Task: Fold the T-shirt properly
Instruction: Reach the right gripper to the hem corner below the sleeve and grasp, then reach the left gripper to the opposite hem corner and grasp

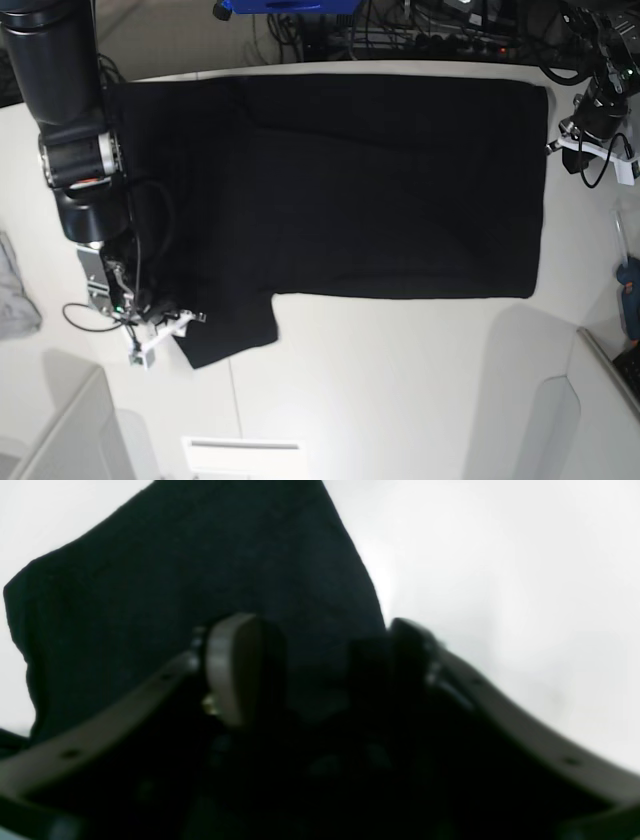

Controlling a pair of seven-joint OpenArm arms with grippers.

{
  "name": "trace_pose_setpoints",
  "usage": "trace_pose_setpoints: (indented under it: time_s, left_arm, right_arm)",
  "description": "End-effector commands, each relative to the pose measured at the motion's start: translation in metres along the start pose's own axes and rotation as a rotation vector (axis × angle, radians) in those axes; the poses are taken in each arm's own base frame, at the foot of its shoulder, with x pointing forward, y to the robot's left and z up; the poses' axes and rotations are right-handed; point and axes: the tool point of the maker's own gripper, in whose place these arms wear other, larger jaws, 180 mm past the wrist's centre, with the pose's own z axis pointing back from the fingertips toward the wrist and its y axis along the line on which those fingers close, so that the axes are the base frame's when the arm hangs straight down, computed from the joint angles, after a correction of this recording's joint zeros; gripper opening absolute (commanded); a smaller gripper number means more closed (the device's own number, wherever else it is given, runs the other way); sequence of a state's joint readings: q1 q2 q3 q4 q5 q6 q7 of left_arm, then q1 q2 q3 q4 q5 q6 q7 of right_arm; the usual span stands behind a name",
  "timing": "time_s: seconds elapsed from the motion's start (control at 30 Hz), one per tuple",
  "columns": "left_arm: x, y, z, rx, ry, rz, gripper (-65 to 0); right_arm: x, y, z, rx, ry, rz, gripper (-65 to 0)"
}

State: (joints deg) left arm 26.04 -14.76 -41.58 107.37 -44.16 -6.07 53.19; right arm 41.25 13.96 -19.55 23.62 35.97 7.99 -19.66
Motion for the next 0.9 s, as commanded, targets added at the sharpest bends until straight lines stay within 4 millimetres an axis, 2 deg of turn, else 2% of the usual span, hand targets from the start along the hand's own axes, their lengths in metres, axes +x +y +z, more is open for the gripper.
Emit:
trace_pose_setpoints:
  time_s: [0.0,0.07,0.2,0.27,0.3,0.37,0.43,0.5,0.6,0.67,0.8,0.87]
  left_arm:
    - [0.012,0.0,0.004,-0.003,-0.037,-0.021,-65.0]
    - [0.017,0.002,0.004,0.0,-0.039,-0.038,-65.0]
    - [0.019,0.002,0.004,0.001,-0.042,-0.044,-65.0]
    - [0.02,0.002,0.004,0.001,-0.044,-0.045,-65.0]
    - [0.021,0.001,0.004,-0.001,-0.046,-0.045,-61.9]
    - [0.028,-0.002,0.001,-0.01,-0.066,-0.04,-49.2]
    - [0.034,-0.004,-0.002,-0.016,-0.08,-0.028,-37.8]
    - [0.048,-0.006,-0.007,-0.025,-0.108,-0.02,-27.2]
    - [0.071,-0.002,-0.018,-0.025,-0.136,-0.015,-15.6]
    - [0.088,0.003,-0.026,-0.024,-0.156,0.009,-12.8]
    - [0.119,0.018,-0.047,-0.014,-0.174,0.081,-14.0]
    - [0.129,0.016,-0.062,-0.024,-0.154,0.086,-14.0]
  right_arm:
    - [0.029,0.002,0.006,0.009,-0.058,0.004,-38.7]
    - [0.03,0.0,0.007,0.006,-0.059,0.004,-43.2]
    - [0.036,-0.002,0.008,0.002,-0.093,0.005,-48.0]
    - [0.036,-0.003,0.007,0.0,-0.107,0.004,-53.4]
    - [0.034,-0.003,0.007,-0.001,-0.105,0.004,-56.9]
    - [0.033,-0.004,0.007,-0.001,-0.107,0.003,-65.0]
    - [0.033,-0.002,0.006,0.002,-0.108,0.003,-65.0]
    - [0.033,-0.001,0.006,0.003,-0.108,0.003,-65.0]
    - [0.033,-0.001,0.006,0.004,-0.105,0.004,-65.0]
    - [0.033,-0.001,0.006,0.004,-0.106,0.004,-65.0]
    - [0.034,0.0,0.006,0.005,-0.11,0.005,-65.0]
    - [0.034,0.001,0.006,0.007,-0.11,0.005,-65.0]
